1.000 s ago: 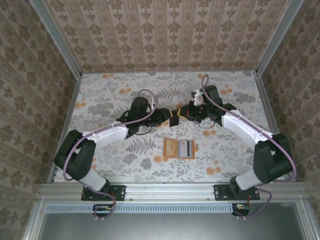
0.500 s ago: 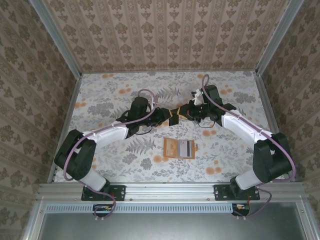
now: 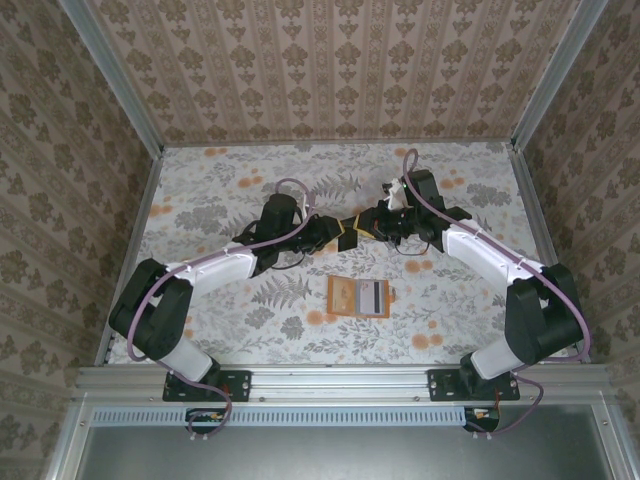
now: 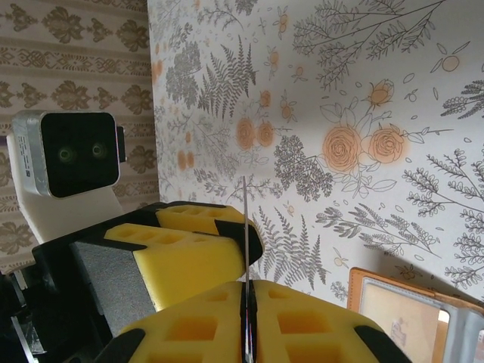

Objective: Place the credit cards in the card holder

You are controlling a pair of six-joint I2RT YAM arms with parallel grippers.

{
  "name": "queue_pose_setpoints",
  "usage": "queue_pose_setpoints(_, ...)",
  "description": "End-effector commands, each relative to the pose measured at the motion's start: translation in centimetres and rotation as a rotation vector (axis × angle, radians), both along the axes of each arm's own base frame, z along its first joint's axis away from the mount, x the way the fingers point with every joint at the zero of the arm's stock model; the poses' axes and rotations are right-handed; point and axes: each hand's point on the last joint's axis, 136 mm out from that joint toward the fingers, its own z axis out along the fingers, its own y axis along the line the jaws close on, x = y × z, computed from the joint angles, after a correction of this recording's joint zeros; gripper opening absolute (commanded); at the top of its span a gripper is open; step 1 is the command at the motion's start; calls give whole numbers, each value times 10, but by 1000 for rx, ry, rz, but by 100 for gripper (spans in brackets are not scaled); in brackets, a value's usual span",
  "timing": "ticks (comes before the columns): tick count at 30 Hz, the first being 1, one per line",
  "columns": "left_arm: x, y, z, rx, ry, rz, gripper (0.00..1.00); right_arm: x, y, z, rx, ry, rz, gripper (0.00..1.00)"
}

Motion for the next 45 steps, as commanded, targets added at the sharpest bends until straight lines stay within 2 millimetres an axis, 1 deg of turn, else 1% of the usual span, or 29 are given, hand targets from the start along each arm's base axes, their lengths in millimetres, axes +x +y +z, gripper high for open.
queue_pose_setpoints(1,3,-8,13,-45,-36,-9,24,-9,10,-3,21,23,50,15)
queue_pose_setpoints(5,3,-8,12,-44,-34,-8,24,-9,11,-5,15,27,50,15)
queue_pose_setpoints(7,2,-8,11,-42,-32,-9,24,-8,9,-6,0,27,35,10)
queue_pose_setpoints(11,1,-5,8,-33,-27,-1,25,-8,1,-4,-51,11,18,5)
queue_pose_setpoints(14,-1,-2,2,-4,-24,-2,29,-12,-16,-12,-157,8,-19,5)
queue_pose_setpoints(16,-5,4,-8,52,-15,-4,32,-21,-33,-25,-279,28,-35,5)
queue_pose_setpoints(19,-17,22,-30,186,5,-4,40,-45,-56,-51,-433,90,-35,5)
queue_pose_setpoints(21,-28,37,-50,301,23,-9,45,-62,-65,-66,-501,114,-33,5)
queue_pose_setpoints(23,-39,47,-64,385,41,-28,48,-77,-70,-83,-548,154,-19,5)
queue_pose_setpoints(24,-44,50,-70,417,47,-40,49,-83,-72,-83,-557,145,-18,5)
queue_pose_setpoints(26,-53,53,-80,451,60,-60,52,-92,-75,-90,-585,158,-13,5)
queue_pose_setpoints(30,-65,52,-94,485,82,-99,52,-105,-80,-103,-625,178,-12,5)
queue_pose_setpoints(36,-75,45,-110,518,109,-141,49,-108,-81,-111,-641,179,-11,5)
queue_pose_setpoints(45,-81,41,-122,529,136,-165,45,-107,-80,-120,-654,189,1,5)
